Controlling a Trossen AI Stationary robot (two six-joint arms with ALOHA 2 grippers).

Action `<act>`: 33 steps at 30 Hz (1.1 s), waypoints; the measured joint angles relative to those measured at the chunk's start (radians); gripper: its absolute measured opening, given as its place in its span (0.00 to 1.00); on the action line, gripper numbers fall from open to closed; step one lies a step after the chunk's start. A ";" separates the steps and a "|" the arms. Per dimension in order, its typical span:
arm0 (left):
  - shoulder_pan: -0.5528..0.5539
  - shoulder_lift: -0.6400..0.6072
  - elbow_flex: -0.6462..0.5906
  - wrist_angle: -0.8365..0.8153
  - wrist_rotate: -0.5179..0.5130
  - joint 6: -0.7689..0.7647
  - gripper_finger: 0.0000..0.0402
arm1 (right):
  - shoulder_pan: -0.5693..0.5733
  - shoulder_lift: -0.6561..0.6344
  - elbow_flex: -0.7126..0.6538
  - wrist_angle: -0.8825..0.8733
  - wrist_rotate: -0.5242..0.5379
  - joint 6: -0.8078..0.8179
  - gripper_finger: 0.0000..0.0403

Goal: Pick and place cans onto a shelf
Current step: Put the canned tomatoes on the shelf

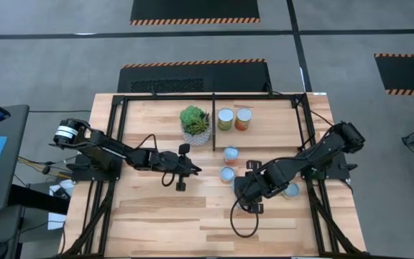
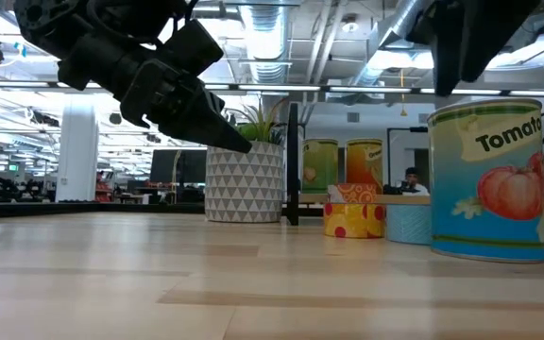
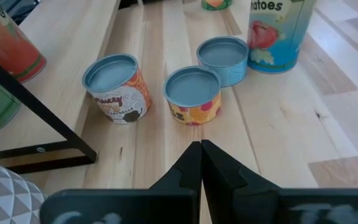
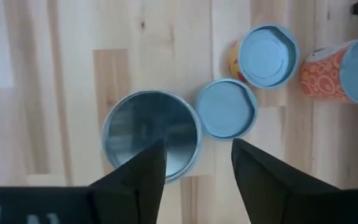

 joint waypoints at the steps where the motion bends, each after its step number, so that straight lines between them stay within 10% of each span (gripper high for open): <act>1: 0.000 0.000 0.000 0.000 0.000 0.000 0.00 | 0.000 0.000 -0.010 0.006 0.007 0.002 0.52; 33: 0.000 0.000 0.001 -0.011 -0.006 0.000 0.00 | -0.025 0.000 -0.128 0.161 -0.036 0.016 0.42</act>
